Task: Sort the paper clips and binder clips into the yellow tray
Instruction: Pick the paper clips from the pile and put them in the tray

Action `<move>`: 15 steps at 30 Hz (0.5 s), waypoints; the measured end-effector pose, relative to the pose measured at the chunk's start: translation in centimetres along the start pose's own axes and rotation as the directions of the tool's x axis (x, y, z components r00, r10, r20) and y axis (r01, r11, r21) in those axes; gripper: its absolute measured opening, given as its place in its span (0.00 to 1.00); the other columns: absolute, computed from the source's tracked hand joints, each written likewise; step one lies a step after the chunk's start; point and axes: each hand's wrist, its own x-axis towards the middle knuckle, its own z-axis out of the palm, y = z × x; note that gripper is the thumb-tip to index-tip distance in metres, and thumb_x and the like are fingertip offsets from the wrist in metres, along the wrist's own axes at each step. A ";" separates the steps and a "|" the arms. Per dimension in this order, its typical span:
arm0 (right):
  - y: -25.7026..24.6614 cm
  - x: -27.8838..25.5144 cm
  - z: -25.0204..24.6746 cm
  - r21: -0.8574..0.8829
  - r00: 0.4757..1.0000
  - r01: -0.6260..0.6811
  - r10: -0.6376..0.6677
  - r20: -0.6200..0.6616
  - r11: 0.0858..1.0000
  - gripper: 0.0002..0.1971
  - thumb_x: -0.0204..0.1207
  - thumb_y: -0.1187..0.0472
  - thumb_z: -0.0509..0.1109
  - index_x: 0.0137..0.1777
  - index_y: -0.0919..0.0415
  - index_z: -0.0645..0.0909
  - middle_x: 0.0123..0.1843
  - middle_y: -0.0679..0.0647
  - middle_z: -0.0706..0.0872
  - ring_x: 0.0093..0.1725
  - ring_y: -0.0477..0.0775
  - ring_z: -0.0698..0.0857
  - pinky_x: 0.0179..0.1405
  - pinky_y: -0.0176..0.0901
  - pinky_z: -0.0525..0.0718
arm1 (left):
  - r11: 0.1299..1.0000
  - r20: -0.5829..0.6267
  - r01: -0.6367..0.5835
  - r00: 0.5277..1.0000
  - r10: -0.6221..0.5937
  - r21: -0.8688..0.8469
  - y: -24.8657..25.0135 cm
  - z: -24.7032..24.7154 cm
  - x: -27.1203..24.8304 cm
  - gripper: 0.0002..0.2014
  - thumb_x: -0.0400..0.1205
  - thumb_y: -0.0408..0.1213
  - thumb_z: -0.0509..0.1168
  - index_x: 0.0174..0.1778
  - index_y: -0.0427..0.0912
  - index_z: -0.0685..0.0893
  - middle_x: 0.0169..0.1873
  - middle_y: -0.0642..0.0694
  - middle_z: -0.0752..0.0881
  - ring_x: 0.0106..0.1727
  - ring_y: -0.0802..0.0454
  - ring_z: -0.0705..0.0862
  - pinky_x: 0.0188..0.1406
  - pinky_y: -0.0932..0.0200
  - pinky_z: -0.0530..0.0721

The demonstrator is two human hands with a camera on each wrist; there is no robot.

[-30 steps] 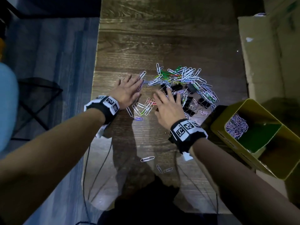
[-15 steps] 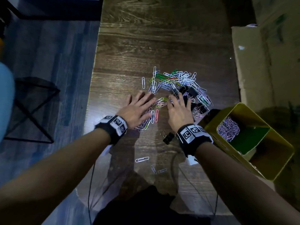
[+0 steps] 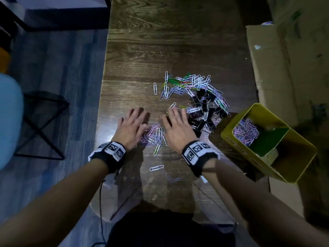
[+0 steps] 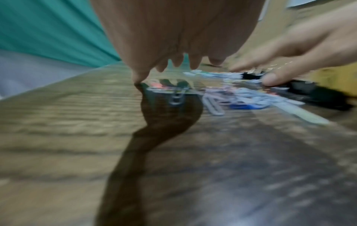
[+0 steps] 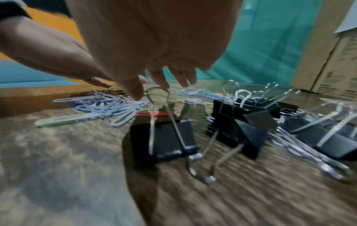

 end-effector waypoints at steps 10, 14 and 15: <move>-1.9 -4.7 2.4 0.056 0.991 -0.081 0.075 0.108 0.995 0.32 0.84 0.60 0.48 0.83 0.64 0.37 0.83 0.70 0.38 0.83 0.68 0.41 0.76 0.67 0.30 | 0.990 0.169 -0.090 0.983 0.072 0.105 2.9 4.3 -5.3 0.40 0.74 0.64 0.19 0.81 0.49 0.41 0.80 0.50 0.36 0.79 0.52 0.31 0.80 0.43 0.38; 0.5 -7.2 3.1 0.024 0.985 -0.107 0.102 0.142 0.994 0.37 0.75 0.72 0.48 0.82 0.66 0.33 0.84 0.69 0.38 0.84 0.66 0.41 0.77 0.65 0.30 | 0.997 0.088 -0.078 0.993 0.076 0.025 4.1 3.8 -5.5 0.36 0.80 0.63 0.33 0.81 0.48 0.45 0.78 0.55 0.37 0.79 0.57 0.34 0.79 0.48 0.38; 1.1 -7.6 3.3 0.010 0.979 -0.124 0.121 0.161 0.992 0.38 0.75 0.73 0.49 0.82 0.66 0.33 0.84 0.69 0.39 0.84 0.66 0.41 0.75 0.65 0.29 | 0.998 0.065 -0.062 0.996 0.062 0.005 4.2 3.3 -4.6 0.33 0.82 0.60 0.38 0.81 0.49 0.44 0.79 0.55 0.37 0.79 0.58 0.34 0.79 0.49 0.37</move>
